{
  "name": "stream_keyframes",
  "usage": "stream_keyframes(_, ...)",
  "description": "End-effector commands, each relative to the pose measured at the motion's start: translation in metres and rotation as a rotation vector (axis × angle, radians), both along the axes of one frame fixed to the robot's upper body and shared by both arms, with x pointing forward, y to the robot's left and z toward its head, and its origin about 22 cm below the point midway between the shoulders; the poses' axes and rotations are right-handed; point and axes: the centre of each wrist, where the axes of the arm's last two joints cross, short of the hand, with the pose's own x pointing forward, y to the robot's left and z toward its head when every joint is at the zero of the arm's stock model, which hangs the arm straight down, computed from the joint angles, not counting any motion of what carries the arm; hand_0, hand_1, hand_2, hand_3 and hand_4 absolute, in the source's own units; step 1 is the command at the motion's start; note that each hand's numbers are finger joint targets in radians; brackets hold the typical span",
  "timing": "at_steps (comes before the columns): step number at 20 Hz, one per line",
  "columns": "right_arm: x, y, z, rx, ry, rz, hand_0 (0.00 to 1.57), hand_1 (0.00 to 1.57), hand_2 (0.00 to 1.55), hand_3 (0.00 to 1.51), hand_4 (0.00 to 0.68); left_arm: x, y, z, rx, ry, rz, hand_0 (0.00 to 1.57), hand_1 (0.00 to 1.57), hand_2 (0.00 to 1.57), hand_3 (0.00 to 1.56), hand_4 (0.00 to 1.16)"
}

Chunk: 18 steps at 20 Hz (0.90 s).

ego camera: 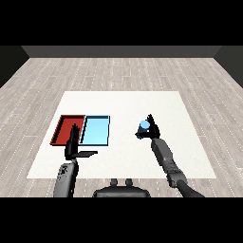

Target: Pick the blue can and put it in the blue box

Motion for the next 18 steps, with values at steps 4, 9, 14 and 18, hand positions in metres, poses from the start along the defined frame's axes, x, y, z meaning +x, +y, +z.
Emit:
stream_keyframes(4, -0.003, -0.004, 0.002, 0.011, 0.018, 0.015, 0.00, 0.00, 0.00, 0.00, 0.000, -0.002, -0.010, 0.006, 0.009, 0.000, 0.009, 0.00, 0.00, 0.00, 0.00, 0.00)
stream_keyframes(9, 0.014, 0.021, 0.009, -0.029, 0.024, 0.013, 0.00, 0.00, 0.00, 0.00, 0.000, -0.008, 0.000, -0.011, -0.003, 0.018, 0.006, 0.00, 0.00, 0.00, 0.00, 0.00)
stream_keyframes(14, 0.009, 0.015, 0.004, -0.061, 0.034, -0.065, 0.88, 0.88, 1.08, 0.95, 0.000, 0.006, -0.001, 0.009, 0.007, -0.005, -0.003, 0.00, 0.00, 0.00, 0.00, 0.00)
stream_keyframes(18, 0.012, 0.012, 0.002, -0.126, 0.106, -0.118, 1.47, 1.47, 1.47, 1.45, 0.536, 0.011, -0.011, 0.005, -0.019, -0.011, -0.008, 0.00, 0.00, 0.00, 0.00, 0.00)
